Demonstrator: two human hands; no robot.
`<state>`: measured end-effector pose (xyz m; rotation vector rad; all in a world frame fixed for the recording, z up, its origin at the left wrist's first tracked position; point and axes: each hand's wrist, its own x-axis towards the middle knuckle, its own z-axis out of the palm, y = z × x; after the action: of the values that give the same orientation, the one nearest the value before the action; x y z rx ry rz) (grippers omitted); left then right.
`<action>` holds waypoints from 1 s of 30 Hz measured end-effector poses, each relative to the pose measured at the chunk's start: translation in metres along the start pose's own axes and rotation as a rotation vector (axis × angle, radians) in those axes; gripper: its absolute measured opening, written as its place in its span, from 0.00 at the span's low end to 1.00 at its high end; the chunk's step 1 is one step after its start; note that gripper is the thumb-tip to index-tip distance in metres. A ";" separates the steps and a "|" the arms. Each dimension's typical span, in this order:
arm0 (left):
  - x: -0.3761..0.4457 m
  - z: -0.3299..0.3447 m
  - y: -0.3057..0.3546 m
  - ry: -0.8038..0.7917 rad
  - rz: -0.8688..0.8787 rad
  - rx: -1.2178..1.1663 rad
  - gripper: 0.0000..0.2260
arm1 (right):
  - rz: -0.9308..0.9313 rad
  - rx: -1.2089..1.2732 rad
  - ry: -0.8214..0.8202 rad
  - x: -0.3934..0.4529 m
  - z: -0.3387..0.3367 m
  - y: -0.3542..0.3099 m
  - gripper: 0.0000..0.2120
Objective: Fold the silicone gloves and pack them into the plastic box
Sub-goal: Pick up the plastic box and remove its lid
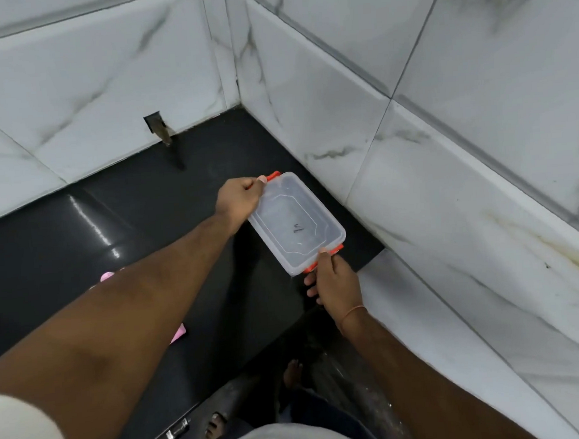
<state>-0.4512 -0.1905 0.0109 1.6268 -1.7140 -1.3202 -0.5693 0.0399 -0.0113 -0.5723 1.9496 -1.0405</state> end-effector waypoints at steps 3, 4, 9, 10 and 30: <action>-0.005 -0.004 -0.007 0.019 -0.020 0.024 0.27 | 0.006 0.036 -0.038 -0.005 0.009 0.008 0.28; -0.006 -0.006 -0.010 0.035 -0.025 0.019 0.28 | 0.008 0.060 -0.051 -0.007 0.011 0.010 0.26; -0.015 -0.018 -0.024 0.139 -0.116 -0.141 0.21 | -0.004 0.151 -0.111 -0.024 0.022 0.019 0.19; -0.018 -0.021 -0.027 0.133 -0.141 -0.167 0.21 | 0.002 0.164 -0.131 -0.027 0.023 0.020 0.19; -0.199 -0.003 -0.053 0.177 -0.383 -0.811 0.18 | -0.208 -0.110 0.094 0.019 -0.029 -0.025 0.14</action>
<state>-0.3778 0.0010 0.0259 1.5192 -0.6148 -1.6771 -0.6035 0.0258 0.0099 -0.8151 2.0727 -1.1095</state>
